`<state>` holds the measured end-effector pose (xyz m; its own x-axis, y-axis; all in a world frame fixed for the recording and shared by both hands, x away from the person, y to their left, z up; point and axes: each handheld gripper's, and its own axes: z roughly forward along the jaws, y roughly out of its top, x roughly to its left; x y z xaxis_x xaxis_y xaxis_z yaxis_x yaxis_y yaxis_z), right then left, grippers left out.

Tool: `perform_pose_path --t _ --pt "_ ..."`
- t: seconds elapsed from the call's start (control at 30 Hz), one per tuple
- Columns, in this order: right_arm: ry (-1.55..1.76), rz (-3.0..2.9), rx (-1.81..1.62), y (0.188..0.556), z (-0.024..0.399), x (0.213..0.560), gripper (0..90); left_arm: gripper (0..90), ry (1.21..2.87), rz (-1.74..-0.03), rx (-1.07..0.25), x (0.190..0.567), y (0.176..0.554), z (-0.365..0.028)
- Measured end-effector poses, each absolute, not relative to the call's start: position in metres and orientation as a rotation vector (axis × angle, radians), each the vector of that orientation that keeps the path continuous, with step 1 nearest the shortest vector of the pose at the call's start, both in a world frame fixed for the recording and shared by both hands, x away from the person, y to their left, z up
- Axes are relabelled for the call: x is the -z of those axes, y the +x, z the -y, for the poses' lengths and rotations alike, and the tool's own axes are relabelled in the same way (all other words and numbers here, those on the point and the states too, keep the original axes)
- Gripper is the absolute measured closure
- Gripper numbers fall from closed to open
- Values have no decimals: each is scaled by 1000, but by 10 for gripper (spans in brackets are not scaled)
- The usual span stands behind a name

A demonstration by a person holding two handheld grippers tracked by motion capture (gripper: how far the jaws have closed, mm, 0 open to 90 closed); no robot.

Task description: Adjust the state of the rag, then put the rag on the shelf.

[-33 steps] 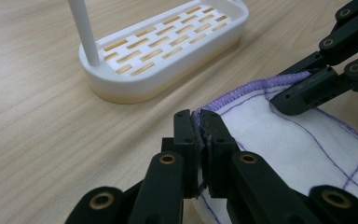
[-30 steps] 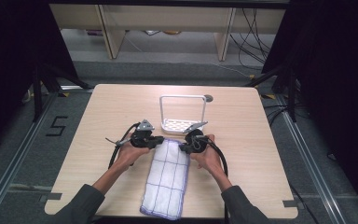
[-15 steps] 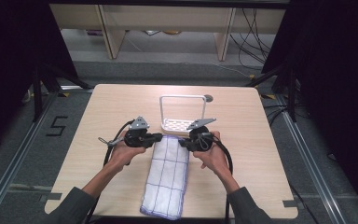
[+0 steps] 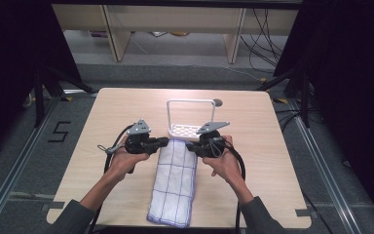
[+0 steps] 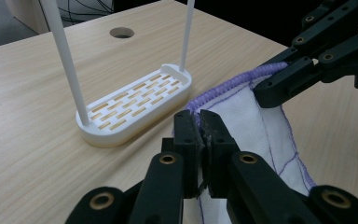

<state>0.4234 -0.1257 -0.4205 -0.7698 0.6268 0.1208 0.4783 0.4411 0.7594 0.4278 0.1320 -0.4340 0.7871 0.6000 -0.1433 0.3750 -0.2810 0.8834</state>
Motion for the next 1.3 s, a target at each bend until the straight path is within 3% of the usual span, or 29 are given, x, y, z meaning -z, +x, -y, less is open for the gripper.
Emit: perform_pose_path --t 1.3 --pt "854 -2359 -1350 407 140 354 847 855 1825 -640 -313 361 425 -128"
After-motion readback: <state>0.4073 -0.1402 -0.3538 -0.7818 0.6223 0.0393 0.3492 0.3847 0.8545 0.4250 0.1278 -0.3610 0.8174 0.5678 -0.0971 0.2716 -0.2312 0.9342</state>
